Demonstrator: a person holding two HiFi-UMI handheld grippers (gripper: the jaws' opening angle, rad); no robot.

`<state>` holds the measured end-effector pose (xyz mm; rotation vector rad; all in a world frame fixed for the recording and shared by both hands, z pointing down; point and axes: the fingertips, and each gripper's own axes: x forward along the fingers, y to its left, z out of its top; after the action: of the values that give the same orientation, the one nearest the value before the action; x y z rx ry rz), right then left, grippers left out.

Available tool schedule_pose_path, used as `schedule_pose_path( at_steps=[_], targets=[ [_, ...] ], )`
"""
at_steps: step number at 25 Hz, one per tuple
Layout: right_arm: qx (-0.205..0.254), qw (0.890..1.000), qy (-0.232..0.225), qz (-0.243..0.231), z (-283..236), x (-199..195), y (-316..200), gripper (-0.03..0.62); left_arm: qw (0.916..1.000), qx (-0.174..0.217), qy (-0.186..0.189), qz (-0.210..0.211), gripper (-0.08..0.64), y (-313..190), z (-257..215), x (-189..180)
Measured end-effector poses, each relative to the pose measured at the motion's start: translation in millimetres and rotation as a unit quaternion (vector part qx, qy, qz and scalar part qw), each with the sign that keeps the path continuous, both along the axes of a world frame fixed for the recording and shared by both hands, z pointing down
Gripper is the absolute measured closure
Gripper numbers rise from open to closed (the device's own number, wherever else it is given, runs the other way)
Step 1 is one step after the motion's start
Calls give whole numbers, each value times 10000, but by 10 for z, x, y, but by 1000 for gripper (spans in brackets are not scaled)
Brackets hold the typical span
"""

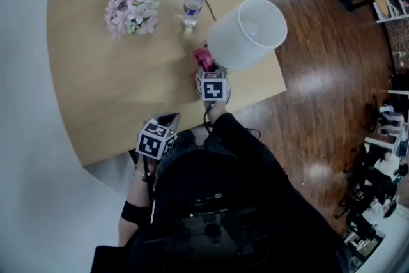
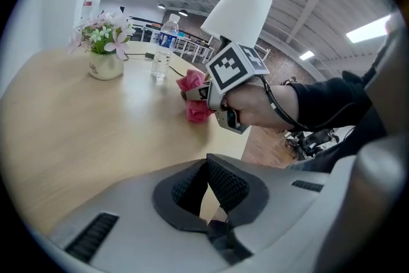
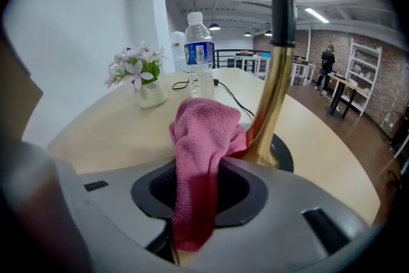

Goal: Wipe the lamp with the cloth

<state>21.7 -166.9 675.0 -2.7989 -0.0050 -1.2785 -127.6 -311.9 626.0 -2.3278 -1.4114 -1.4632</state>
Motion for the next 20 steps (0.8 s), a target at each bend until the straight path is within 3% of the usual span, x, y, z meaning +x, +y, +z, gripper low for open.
schedule_pose_path(
  at_steps=[11, 20],
  targets=[
    [-43, 9969, 34, -784, 38, -297, 467, 477, 9997, 208, 80, -40, 558, 301, 31, -13],
    [428, 9931, -165, -1075, 106, -252, 1185, 477, 9984, 435, 293, -196, 558, 921, -94, -56]
  ],
)
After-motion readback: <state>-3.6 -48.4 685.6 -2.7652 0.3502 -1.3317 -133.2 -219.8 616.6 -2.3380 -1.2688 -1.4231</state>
